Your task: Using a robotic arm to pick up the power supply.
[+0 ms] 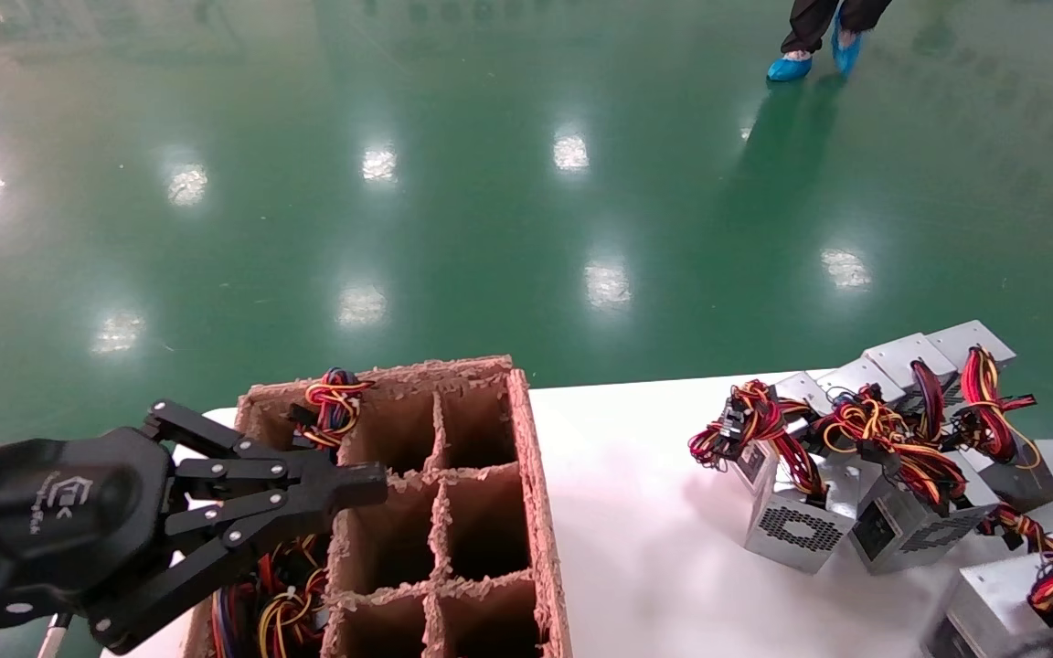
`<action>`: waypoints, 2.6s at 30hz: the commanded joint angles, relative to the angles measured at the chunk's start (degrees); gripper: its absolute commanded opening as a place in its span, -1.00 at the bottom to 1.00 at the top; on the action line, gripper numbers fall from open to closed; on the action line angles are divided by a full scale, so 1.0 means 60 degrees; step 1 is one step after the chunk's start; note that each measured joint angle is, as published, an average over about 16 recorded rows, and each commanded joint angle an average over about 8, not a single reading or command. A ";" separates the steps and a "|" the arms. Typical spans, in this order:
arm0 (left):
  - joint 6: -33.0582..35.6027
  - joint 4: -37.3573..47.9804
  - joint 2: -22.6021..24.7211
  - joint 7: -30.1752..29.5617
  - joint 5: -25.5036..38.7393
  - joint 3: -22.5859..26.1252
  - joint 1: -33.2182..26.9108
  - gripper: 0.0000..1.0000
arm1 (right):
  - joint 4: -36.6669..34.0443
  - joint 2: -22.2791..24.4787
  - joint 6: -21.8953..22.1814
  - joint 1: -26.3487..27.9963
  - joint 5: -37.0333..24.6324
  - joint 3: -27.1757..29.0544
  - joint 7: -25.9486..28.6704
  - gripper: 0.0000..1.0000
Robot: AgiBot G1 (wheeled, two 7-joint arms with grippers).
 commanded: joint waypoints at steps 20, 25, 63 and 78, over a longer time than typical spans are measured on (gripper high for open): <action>0.0000 0.0000 0.0000 0.0000 0.0000 0.0000 0.0000 -1.00 | -0.1005 -0.0660 0.0540 0.0204 -0.0162 0.0191 0.0083 0.83; 0.0000 0.0000 0.0000 0.0000 0.0000 0.0000 0.0000 -1.00 | -0.0952 -0.0566 0.0394 0.0158 -0.0175 0.0155 0.0130 1.00; 0.0000 0.0000 0.0000 0.0000 -0.0001 0.0001 0.0000 -0.77 | 0.0341 -0.0981 -0.1440 0.1477 -0.3607 0.1820 0.0489 1.00; 0.0000 0.0000 0.0000 0.0001 -0.0001 0.0001 0.0000 1.00 | 0.0465 -0.2537 -0.2139 0.3189 -0.8079 0.3950 0.3056 1.00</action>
